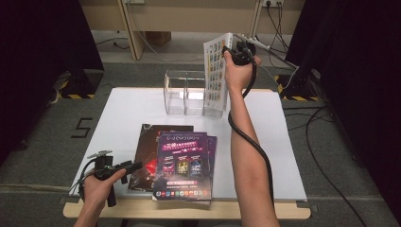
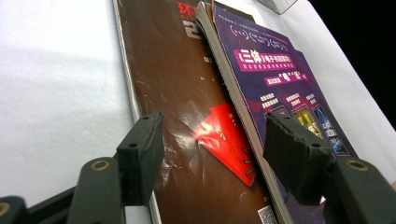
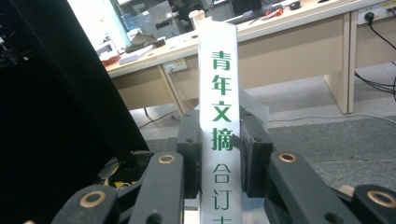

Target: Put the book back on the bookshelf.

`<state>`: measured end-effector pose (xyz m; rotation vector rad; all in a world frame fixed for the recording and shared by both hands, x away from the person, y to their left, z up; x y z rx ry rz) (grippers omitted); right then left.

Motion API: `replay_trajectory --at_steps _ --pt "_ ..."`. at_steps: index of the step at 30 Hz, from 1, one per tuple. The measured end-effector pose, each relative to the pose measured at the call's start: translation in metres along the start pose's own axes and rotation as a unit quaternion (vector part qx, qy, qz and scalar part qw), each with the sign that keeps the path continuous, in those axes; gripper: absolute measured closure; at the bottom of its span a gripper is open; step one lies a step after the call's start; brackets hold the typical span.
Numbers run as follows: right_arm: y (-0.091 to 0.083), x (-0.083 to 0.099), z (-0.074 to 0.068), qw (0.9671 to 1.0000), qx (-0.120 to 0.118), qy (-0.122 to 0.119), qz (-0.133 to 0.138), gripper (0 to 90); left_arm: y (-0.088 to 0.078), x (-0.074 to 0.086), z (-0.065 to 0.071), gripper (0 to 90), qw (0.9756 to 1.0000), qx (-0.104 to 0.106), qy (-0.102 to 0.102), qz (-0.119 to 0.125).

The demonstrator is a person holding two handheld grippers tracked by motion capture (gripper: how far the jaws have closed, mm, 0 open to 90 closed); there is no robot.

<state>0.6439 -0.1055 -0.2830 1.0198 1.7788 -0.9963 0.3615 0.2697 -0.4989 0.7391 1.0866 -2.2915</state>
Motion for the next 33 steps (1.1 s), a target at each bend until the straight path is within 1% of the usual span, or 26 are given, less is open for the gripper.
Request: replay_trajectory --at_steps 4,9,12,15,17,21,24,27,28,31,33 --pt "0.002 0.002 0.001 1.0 0.002 0.0 -0.005 74.0 -0.001 0.001 0.0 37.4 1.0 -0.001 0.002 -0.002" --pt "0.004 0.002 0.001 1.0 0.003 -0.001 -0.002 74.0 -0.001 0.0 -0.001 37.4 1.0 -0.001 -0.001 -0.001" --pt "0.006 0.0 0.003 1.0 0.005 0.003 -0.002 74.0 -0.002 0.0 -0.001 37.4 1.0 0.0 0.0 0.0" --pt "0.007 -0.002 0.006 0.9999 0.006 0.012 0.003 74.0 -0.003 0.0 -0.002 37.4 1.0 -0.001 -0.001 0.001" --pt "0.008 -0.002 0.005 0.9999 0.006 0.012 0.005 74.0 -0.003 0.0 -0.003 37.4 1.0 -0.003 -0.003 0.003" --pt "0.009 -0.001 0.004 0.9999 0.006 0.013 0.006 74.0 -0.002 0.001 -0.003 37.5 1.0 -0.001 -0.005 0.0" --pt "0.008 0.001 0.001 0.9999 0.008 0.009 0.009 73.9 -0.001 0.002 -0.004 37.5 1.0 -0.002 -0.005 -0.002" --pt "0.007 0.004 -0.001 0.9999 0.01 -0.005 0.012 73.9 -0.001 0.002 -0.003 37.5 1.0 -0.001 -0.005 -0.003" --pt "0.007 0.006 -0.001 0.9999 0.009 -0.004 0.013 73.9 -0.001 0.002 -0.003 37.5 1.0 -0.001 -0.005 -0.002" --pt "0.005 0.009 0.0 0.9997 0.012 -0.015 0.014 73.9 -0.001 0.002 -0.002 37.6 1.0 -0.002 -0.004 0.0" --pt "0.003 0.011 0.0 0.9997 0.013 -0.015 0.015 73.9 0.0 0.003 -0.003 37.5 1.0 -0.002 -0.001 -0.005"
Point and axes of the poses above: each handheld gripper's, and its own axes: y roughly forward along the jaws, x roughly out of its underside, z roughly to its right, the point moved 4 cm from there along y, roughly forward along the jaws
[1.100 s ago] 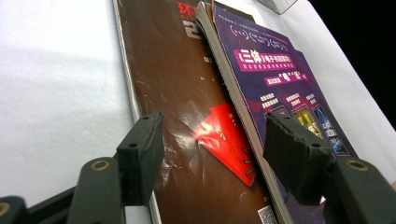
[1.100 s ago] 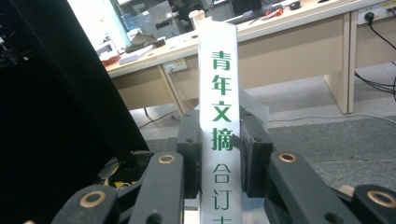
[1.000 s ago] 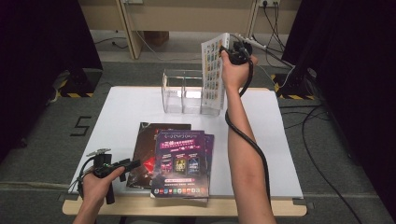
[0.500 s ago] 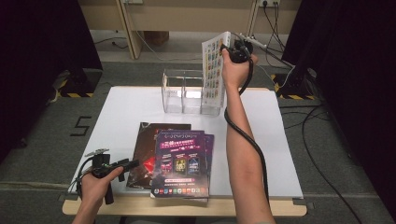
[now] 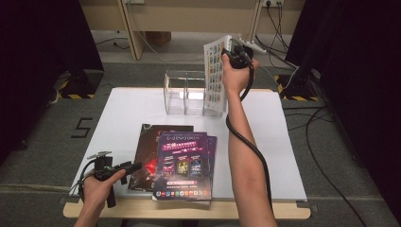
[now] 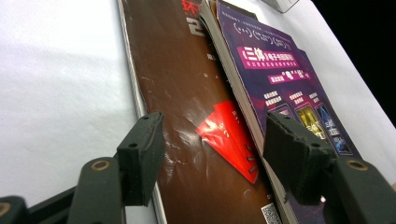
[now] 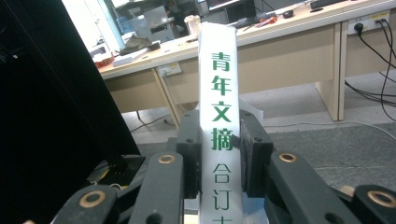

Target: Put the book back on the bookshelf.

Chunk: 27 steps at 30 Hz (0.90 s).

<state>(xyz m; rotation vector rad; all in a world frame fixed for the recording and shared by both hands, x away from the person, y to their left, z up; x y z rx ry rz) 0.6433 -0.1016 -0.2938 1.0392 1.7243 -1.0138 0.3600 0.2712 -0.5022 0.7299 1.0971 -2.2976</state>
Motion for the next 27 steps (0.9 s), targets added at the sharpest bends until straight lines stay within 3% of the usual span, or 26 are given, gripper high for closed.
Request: replay_trajectory --at_steps 27 --pt "-0.026 0.024 -0.002 0.9989 -0.003 -0.038 0.026 73.4 0.002 0.002 0.003 37.5 1.0 0.001 0.003 -0.002"
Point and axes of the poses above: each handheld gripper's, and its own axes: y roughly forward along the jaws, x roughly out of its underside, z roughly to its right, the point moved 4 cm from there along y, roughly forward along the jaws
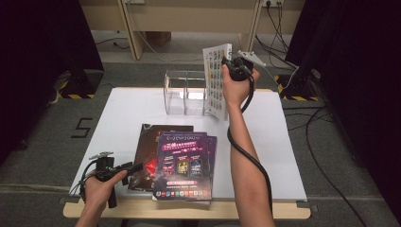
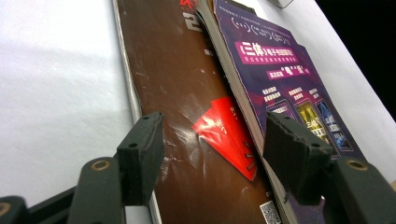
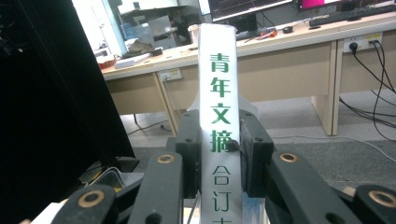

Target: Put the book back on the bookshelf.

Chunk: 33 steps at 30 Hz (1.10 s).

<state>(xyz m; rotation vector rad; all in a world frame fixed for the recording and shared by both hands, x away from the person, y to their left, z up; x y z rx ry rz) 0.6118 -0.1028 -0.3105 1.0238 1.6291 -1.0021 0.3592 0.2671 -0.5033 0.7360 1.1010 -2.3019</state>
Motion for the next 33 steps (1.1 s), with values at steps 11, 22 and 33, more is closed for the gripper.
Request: replay_trajectory --at_steps 11,22,33 --pt "-0.021 0.006 -0.001 0.9998 -0.014 -0.008 -0.006 73.2 0.0 0.0 0.001 37.5 1.0 0.0 0.002 0.0" --pt "-0.041 0.014 -0.005 0.9991 -0.026 -0.022 -0.023 72.9 -0.001 -0.001 0.003 37.5 1.0 0.001 0.003 0.003" --pt "-0.059 0.022 0.002 0.9984 -0.03 -0.036 -0.032 73.2 0.001 0.0 0.004 37.5 1.0 0.0 0.004 0.001"
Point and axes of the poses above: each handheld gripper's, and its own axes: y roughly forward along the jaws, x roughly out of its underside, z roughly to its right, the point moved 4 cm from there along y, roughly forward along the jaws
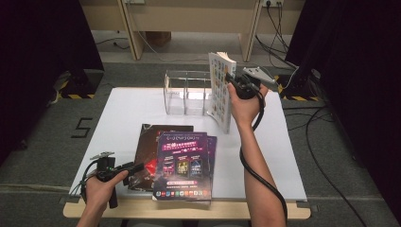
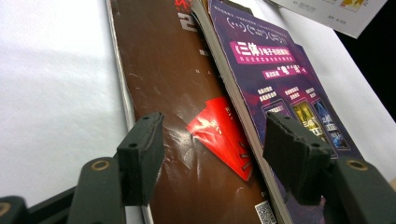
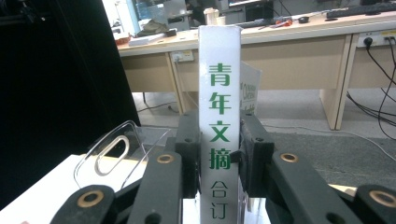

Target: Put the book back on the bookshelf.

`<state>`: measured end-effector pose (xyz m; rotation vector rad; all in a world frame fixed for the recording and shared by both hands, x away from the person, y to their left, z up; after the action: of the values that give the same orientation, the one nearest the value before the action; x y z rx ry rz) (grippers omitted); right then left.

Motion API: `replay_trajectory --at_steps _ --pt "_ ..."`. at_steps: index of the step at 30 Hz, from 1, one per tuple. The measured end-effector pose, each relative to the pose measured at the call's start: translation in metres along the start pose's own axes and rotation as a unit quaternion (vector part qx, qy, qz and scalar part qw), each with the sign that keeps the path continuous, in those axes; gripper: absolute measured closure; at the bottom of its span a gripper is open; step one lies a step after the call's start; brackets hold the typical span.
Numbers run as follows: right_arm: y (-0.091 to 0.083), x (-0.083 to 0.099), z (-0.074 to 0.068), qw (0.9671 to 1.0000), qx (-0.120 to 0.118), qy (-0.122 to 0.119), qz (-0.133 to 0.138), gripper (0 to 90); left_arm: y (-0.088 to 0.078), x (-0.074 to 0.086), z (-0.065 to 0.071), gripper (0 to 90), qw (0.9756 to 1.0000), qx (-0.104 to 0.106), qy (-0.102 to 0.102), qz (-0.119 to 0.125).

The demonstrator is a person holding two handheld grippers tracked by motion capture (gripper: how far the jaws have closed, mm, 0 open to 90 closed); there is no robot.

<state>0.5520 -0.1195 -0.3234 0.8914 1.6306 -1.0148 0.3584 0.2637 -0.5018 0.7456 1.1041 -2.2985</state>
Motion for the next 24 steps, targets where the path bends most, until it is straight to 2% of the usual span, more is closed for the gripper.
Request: replay_trajectory --at_steps 12,24 --pt "-0.015 0.01 0.001 0.9998 -0.008 -0.017 -0.008 73.3 0.002 0.002 0.0 37.5 1.0 0.0 0.0 -0.005" --pt "-0.031 0.022 0.0 0.9997 -0.006 -0.024 -0.006 73.1 0.002 0.001 0.002 37.5 1.0 0.002 -0.001 -0.002"
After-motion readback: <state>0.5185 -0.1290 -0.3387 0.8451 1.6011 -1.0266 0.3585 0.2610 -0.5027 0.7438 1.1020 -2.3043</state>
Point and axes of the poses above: each handheld gripper's, and its own axes: y roughly forward along the jaws, x roughly out of its underside, z roughly to its right, the point moved 4 cm from there along y, roughly forward along the jaws
